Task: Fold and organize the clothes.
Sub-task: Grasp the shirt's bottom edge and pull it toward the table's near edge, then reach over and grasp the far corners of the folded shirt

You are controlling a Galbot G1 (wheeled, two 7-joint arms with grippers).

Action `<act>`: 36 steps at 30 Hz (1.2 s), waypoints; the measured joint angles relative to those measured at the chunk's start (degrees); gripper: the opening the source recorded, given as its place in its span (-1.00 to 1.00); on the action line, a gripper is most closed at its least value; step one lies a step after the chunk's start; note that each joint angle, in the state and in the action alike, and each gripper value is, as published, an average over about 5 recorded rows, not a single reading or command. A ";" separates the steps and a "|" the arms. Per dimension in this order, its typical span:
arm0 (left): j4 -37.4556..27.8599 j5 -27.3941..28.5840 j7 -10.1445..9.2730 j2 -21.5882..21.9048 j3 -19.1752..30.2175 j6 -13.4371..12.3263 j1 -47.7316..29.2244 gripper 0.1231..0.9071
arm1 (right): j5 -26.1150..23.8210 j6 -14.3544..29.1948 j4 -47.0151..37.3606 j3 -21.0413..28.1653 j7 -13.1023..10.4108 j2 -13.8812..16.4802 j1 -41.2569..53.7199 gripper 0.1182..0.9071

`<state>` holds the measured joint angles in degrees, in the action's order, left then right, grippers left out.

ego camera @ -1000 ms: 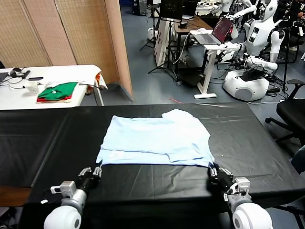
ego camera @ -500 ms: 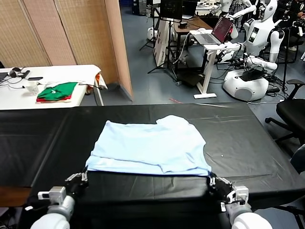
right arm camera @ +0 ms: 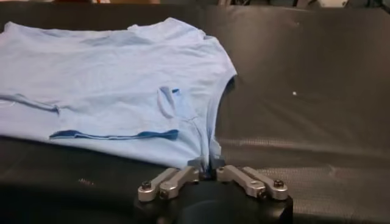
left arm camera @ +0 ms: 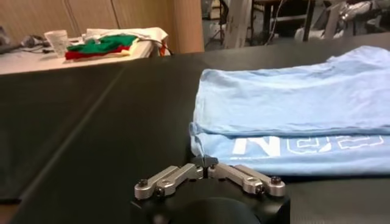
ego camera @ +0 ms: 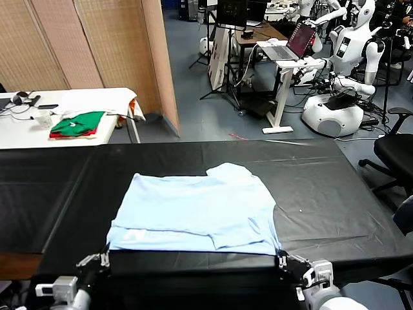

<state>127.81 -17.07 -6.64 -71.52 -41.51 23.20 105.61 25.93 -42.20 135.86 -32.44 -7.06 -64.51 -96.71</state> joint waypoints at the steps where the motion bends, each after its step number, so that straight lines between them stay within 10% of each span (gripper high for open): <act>1: 0.49 -0.05 -0.21 0.11 -0.22 0.30 0.42 -0.20 | 0.35 0.00 0.68 -0.27 -0.02 0.05 0.11 0.77; 10: 4.31 -5.67 -3.75 0.98 -1.84 2.16 -0.99 0.93 | 2.77 -0.01 -2.52 1.84 -2.10 1.17 11.97 1.00; 23: -7.76 -23.95 -4.47 10.00 3.80 5.51 -25.21 1.00 | 5.88 0.01 -24.98 15.46 -4.63 1.28 41.74 1.00; 36: -27.23 -27.10 -2.50 16.70 14.83 8.46 -45.78 1.00 | 6.06 0.01 -46.18 24.18 -3.51 -4.01 57.89 1.00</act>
<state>100.59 -44.17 -9.14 -54.82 -26.69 31.66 59.83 31.99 -42.19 89.68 -8.26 -10.56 -68.52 -38.82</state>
